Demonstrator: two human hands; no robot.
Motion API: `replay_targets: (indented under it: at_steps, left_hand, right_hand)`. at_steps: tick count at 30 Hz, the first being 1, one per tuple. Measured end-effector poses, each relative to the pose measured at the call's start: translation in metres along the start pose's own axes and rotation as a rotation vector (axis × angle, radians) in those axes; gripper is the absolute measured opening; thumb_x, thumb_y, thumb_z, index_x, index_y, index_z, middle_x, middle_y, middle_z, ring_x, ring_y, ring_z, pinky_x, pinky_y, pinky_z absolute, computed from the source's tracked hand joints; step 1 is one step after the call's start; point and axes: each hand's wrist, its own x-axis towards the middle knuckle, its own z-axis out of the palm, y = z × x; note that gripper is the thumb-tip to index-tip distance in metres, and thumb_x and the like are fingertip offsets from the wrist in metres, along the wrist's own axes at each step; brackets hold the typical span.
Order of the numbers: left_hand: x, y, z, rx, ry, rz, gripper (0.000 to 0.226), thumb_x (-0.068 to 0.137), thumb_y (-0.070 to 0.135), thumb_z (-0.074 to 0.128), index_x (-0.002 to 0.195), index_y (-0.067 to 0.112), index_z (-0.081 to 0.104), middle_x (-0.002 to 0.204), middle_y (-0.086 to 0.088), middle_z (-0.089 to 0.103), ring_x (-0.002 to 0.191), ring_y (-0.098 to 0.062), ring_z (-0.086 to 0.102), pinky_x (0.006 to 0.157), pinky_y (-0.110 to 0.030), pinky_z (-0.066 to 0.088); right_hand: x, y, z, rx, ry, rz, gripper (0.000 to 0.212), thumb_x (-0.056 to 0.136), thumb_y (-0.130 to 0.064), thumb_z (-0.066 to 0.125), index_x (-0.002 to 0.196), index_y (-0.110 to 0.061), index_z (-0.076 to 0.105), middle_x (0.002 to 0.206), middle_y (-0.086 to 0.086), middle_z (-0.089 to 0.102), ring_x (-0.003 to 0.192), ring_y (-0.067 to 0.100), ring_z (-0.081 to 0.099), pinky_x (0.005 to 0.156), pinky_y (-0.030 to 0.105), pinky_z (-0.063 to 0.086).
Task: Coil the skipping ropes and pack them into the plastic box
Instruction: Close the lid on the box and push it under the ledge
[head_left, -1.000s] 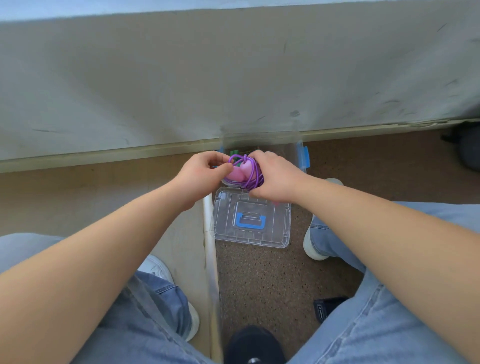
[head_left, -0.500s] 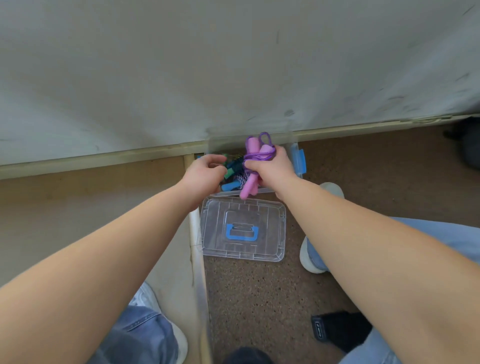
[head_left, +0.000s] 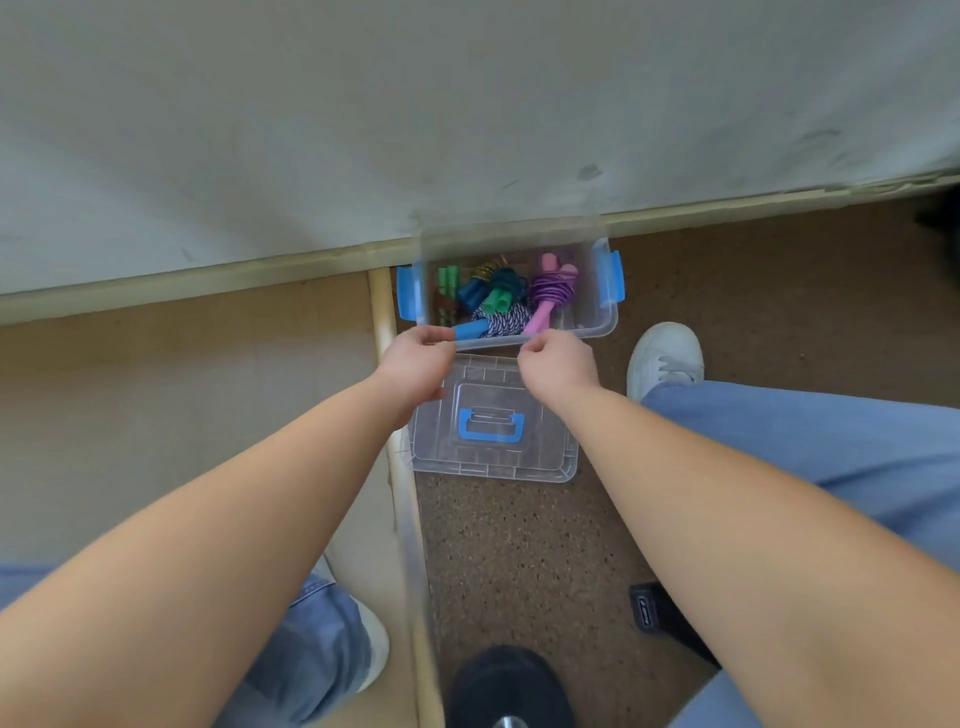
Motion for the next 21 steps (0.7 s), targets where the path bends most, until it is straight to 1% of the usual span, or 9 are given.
replay_targets:
  at_steps: [3,6,9,11,12,14,15,18,21]
  left_hand:
    - [0.011,-0.021,0.006,0.06,-0.006,-0.052,0.03,0.099,0.02,0.045,0.124,0.022,0.062,0.107,-0.002,0.06,0.101,-0.022,0.061,0.071,-0.031,0.056]
    - [0.024,-0.048,0.017,0.198,-0.023,-0.099,0.031,0.099,0.023,0.046,0.126,0.023,0.06,0.115,-0.003,0.062,0.1,-0.023,0.062,0.088,-0.039,0.057]
    - [0.037,-0.074,0.029,0.357,-0.011,-0.109,0.043,0.096,0.03,0.05,0.139,0.023,0.05,0.129,-0.007,0.057,0.097,-0.026,0.063,0.091,-0.037,0.054]
    - [0.045,-0.088,0.034,0.418,0.005,-0.128,0.057,0.093,0.033,0.054,0.148,0.025,0.037,0.145,-0.011,0.042,0.115,-0.032,0.058,0.1,-0.041,0.05]
    - [0.049,-0.094,0.035,0.452,0.007,-0.141,0.066,0.091,0.034,0.055,0.152,0.027,0.029,0.154,-0.012,0.031,0.127,-0.036,0.05,0.108,-0.044,0.044]
    - [0.055,-0.108,0.037,0.514,-0.005,-0.18,0.08,0.089,0.035,0.057,0.156,0.03,0.013,0.163,-0.01,0.009,0.142,-0.039,0.032,0.116,-0.048,0.031]
    - [0.057,-0.113,0.037,0.527,-0.016,-0.202,0.085,0.089,0.036,0.058,0.157,0.031,0.007,0.164,-0.01,0.004,0.145,-0.039,0.027,0.118,-0.048,0.029]
    - [0.061,-0.122,0.039,0.503,-0.052,-0.258,0.091,0.088,0.036,0.06,0.157,0.03,0.001,0.161,-0.008,0.012,0.142,-0.037,0.032,0.116,-0.047,0.033]
    - [0.062,-0.12,0.034,0.387,-0.015,-0.305,0.091,0.088,0.03,0.064,0.157,0.023,0.004,0.154,-0.013,0.026,0.135,-0.037,0.042,0.111,-0.046,0.041]
  right_hand:
    - [0.002,0.021,0.015,-0.062,-0.012,0.103,0.025,0.098,-0.023,0.055,0.12,-0.017,0.066,0.116,0.006,0.067,0.1,0.025,0.063,0.074,0.028,0.045]
    - [0.007,0.043,0.029,-0.089,0.029,0.156,0.038,0.095,-0.023,0.057,0.132,-0.016,0.057,0.128,0.008,0.061,0.111,0.029,0.061,0.077,0.03,0.047]
    - [0.019,0.064,0.042,-0.088,0.026,0.263,0.06,0.091,-0.027,0.061,0.147,-0.017,0.041,0.14,0.013,0.051,0.127,0.034,0.051,0.093,0.039,0.048]
    - [0.025,0.075,0.048,-0.111,-0.007,0.337,0.074,0.088,-0.032,0.063,0.153,-0.018,0.029,0.149,0.015,0.041,0.14,0.036,0.036,0.108,0.046,0.042]
    - [0.028,0.079,0.05,-0.111,-0.023,0.36,0.078,0.087,-0.032,0.063,0.154,-0.019,0.025,0.152,0.015,0.037,0.143,0.036,0.032,0.111,0.048,0.04]
    - [0.032,0.086,0.055,-0.082,-0.046,0.387,0.083,0.088,-0.029,0.064,0.157,-0.021,0.019,0.157,0.013,0.032,0.143,0.035,0.035,0.111,0.048,0.041]
    - [0.034,0.088,0.057,-0.062,-0.058,0.396,0.085,0.088,-0.028,0.064,0.158,-0.022,0.016,0.158,0.012,0.031,0.14,0.036,0.04,0.109,0.046,0.044]
    - [0.035,0.091,0.062,-0.017,-0.116,0.414,0.089,0.088,-0.026,0.065,0.159,-0.027,0.012,0.153,0.012,0.038,0.132,0.036,0.049,0.1,0.043,0.047]
    - [0.034,0.094,0.061,0.003,-0.114,0.422,0.089,0.086,-0.025,0.065,0.158,-0.029,0.014,0.15,0.013,0.039,0.13,0.037,0.049,0.103,0.045,0.047]
